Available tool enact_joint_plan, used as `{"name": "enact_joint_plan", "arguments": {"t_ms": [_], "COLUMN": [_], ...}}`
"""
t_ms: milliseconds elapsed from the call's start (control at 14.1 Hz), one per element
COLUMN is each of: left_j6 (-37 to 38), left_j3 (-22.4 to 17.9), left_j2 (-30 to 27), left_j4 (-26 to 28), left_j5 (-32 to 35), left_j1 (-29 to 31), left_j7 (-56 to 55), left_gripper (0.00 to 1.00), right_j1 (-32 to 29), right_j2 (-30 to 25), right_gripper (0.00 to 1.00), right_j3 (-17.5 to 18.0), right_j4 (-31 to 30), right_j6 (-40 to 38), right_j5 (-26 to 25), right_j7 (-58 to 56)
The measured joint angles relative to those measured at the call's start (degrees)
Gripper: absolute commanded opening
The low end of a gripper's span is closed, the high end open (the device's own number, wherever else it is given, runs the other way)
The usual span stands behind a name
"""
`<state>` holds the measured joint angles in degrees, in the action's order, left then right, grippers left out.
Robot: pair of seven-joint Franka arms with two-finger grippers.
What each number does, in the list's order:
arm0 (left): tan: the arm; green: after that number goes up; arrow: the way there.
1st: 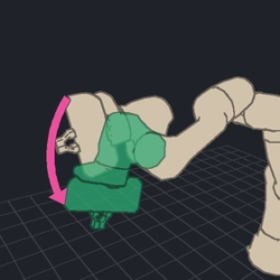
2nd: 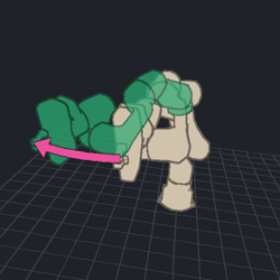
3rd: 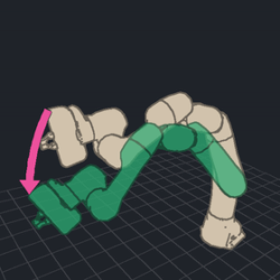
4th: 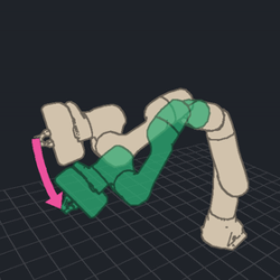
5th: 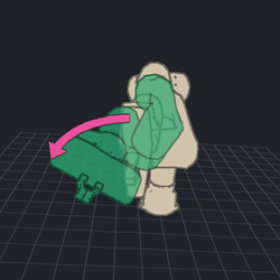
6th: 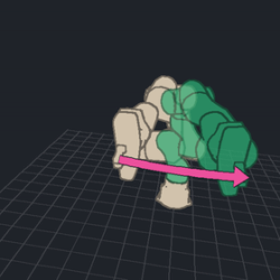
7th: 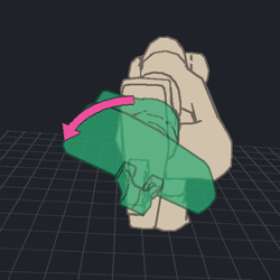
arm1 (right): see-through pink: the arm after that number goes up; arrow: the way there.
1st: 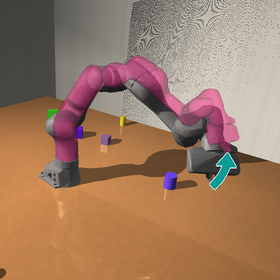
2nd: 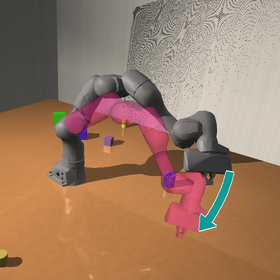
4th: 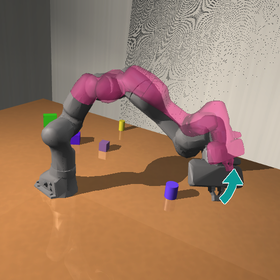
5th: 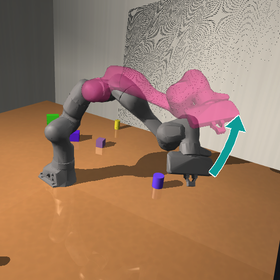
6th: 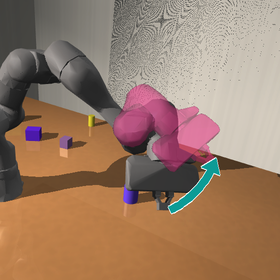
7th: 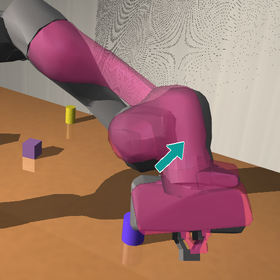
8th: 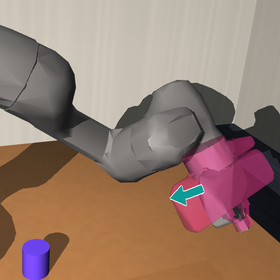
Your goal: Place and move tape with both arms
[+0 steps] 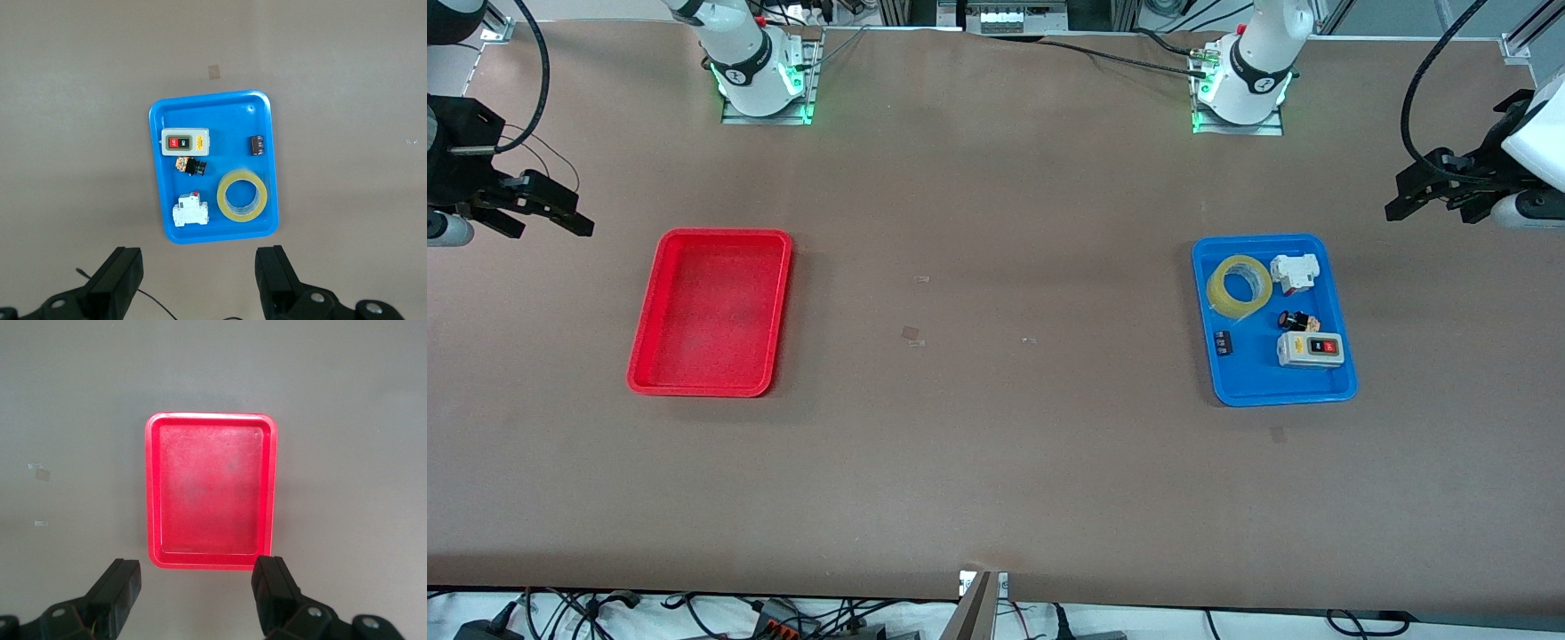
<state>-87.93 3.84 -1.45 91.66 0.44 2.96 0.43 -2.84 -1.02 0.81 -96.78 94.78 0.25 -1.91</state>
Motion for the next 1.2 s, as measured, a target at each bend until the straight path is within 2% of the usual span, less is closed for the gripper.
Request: {"name": "enact_joint_plan", "arguments": {"t_ms": [990,1202], "left_j6": [2.82,-0.06], "left_j3": [-0.06,-0.06], "left_j2": [0.56,2.10], "left_j4": [0.28,4.62], "left_j5": [0.00,0.00], "left_j1": [0.40,0.43], "left_j7": [-0.02,-0.01], "left_gripper": [1.00,1.00], "right_j1": [-0.01,0.00], "right_j2": [0.00,0.00], "right_gripper": [1.00,1.00], "right_j3": [0.00,0.06], "right_j4": [0.08,0.12], "right_j6": [-0.62,-0.62], "right_j5": [0.01,0.02], "right_j7": [0.02,0.01]}}
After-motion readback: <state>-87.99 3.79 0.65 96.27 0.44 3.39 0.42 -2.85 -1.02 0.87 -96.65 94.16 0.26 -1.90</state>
